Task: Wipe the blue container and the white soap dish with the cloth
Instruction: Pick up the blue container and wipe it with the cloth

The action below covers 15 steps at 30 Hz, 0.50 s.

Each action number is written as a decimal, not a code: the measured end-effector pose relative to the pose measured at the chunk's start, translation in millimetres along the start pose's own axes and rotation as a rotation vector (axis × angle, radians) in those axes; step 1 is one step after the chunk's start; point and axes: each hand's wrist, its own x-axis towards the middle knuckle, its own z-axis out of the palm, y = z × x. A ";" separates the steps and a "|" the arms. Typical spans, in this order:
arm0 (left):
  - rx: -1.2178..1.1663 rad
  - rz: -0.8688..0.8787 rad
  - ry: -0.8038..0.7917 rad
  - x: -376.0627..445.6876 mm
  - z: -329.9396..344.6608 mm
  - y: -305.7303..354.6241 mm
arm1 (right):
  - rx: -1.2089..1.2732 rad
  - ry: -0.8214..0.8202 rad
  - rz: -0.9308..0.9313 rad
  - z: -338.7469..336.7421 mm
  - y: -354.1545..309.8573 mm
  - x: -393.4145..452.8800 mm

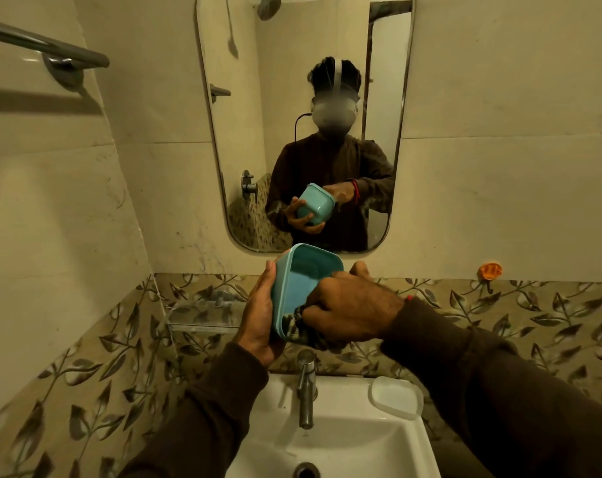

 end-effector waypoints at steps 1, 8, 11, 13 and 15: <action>-0.008 0.002 0.001 0.2 -0.8 1.1 | -0.021 0.019 -0.012 -5.0 2.0 -0.8; -0.139 0.159 0.014 8.6 -37.1 33.4 | 0.034 0.195 0.070 -37.9 27.5 -17.9; -0.097 0.155 -0.038 9.8 -30.8 25.0 | 0.464 0.401 0.089 -40.3 26.8 -13.7; -0.115 0.131 -0.062 9.1 -19.3 12.2 | 0.486 0.415 0.081 -32.8 15.6 -2.9; -0.154 0.088 -0.081 7.2 -6.0 0.5 | 0.258 0.346 0.117 -15.1 3.0 10.1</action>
